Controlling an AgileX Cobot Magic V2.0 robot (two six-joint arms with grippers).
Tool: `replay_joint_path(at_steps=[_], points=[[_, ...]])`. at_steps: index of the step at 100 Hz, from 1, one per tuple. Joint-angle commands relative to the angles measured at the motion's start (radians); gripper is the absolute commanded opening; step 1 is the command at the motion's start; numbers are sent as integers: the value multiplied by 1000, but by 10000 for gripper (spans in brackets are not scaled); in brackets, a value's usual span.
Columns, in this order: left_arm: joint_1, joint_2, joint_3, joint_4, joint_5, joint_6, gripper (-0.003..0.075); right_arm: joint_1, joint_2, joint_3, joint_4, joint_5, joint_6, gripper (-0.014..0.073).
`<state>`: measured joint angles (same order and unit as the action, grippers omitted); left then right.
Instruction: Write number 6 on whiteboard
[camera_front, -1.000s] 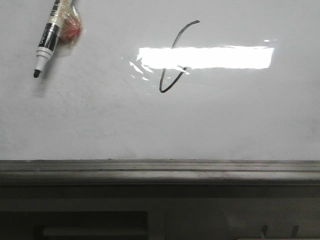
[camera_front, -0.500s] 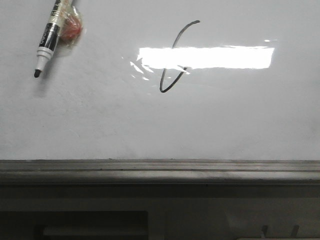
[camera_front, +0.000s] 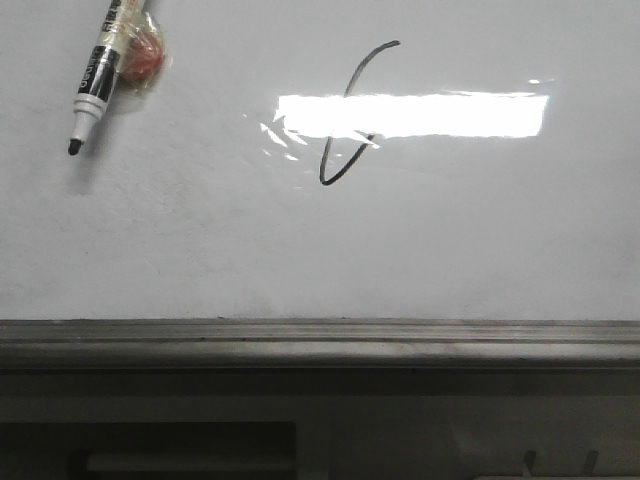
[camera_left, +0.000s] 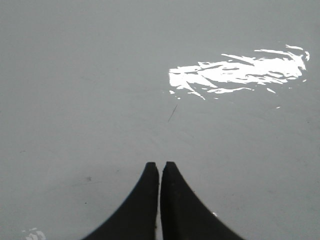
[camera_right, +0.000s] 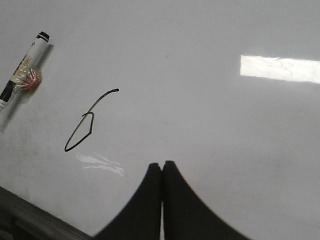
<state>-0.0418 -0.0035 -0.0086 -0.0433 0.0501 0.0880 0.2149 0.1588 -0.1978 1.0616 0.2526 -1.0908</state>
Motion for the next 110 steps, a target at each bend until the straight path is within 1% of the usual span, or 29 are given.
replay_joint_path(at_steps=[1, 5, 11, 15, 26, 32, 38, 39, 40, 41, 44, 48, 53, 72, 76, 82, 87, 110], points=[[2, -33, 48, -8, -66, -11, -20, -5, 7, -24, 10, -75, -8, -65], [2, -33, 48, -8, -66, -11, -20, -5, 7, -22, -38, -87, -8, -65], [2, -33, 48, -8, -66, -11, -20, -5, 9, -20, -163, -117, 25, -65], [2, -33, 48, -8, -66, -11, -20, -7, 11, -14, -246, -160, 112, -65], [2, -33, 48, -8, -66, -11, -20, -44, 11, 19, -567, -270, 407, -65], [2, -33, 48, -8, -66, -11, -20, -77, 11, 35, -751, -282, 567, -65], [2, -33, 48, -8, -66, -11, -20, -119, 11, 56, -890, -282, 690, -65], [2, -33, 48, -8, -66, -11, -20, -129, 11, 62, -923, -282, 739, -65], [2, -33, 48, -8, -66, -11, -20, -135, 11, 66, -923, -282, 739, -65], [2, -33, 48, -8, -66, -11, -20, -145, 11, 72, -969, -282, 770, -65], [2, -33, 48, -8, -66, -11, -20, -167, 6, 88, -1023, -282, 835, -65], [2, -33, 48, -8, -66, -11, -20, -183, -8, 105, -1079, -282, 872, -65], [2, -33, 48, -8, -66, -11, -20, -197, -29, 127, -1106, -284, 886, -65], [2, -33, 48, -8, -66, -11, -20, -206, -124, 232, -1114, -298, 886, -65], [2, -33, 48, -8, -66, -11, -20, -206, -143, 229, -1120, -253, 886, -65], [2, -33, 48, -8, -66, -11, -20, -206, -165, 229, -1132, -241, 886, -65], [2, -33, 48, -8, -66, -11, -20, -206, -191, 231, -1132, -238, 886, -65], [2, -31, 48, -8, -66, -11, -20, -206, -188, 231, -1132, -245, 886, -65]])
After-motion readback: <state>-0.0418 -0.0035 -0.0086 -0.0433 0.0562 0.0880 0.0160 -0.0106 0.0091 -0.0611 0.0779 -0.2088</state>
